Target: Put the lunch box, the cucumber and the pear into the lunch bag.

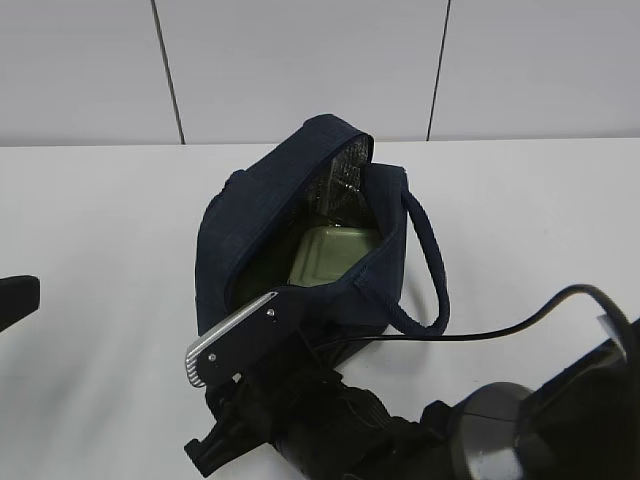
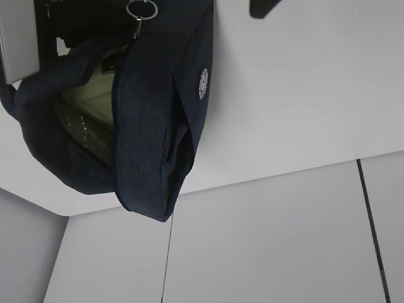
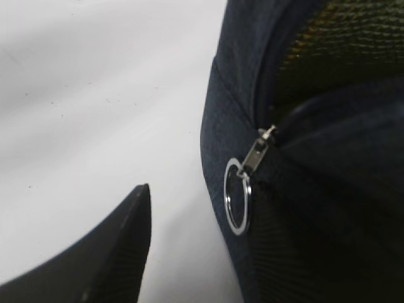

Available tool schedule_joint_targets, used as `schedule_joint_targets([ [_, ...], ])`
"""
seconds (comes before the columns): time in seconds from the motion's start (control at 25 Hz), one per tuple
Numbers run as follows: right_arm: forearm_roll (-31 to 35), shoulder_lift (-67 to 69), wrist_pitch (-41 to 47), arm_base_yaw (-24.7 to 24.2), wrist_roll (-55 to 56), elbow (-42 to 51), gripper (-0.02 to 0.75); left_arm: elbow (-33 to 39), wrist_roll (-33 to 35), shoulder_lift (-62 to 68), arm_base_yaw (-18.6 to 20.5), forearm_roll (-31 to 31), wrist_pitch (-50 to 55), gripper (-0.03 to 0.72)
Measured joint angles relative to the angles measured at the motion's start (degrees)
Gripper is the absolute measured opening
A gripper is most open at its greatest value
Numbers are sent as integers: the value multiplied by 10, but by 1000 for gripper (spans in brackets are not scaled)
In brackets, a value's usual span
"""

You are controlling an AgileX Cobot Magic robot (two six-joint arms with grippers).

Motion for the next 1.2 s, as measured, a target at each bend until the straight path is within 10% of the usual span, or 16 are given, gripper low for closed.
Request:
schedule_joint_targets([
  [0.44, 13, 0, 0, -1, -1, 0, 198, 0, 0, 0, 0, 0, 0, 342],
  [1.2, 16, 11, 0, -1, -1, -18, 182, 0, 0, 0, 0, -3, 0, 342],
])
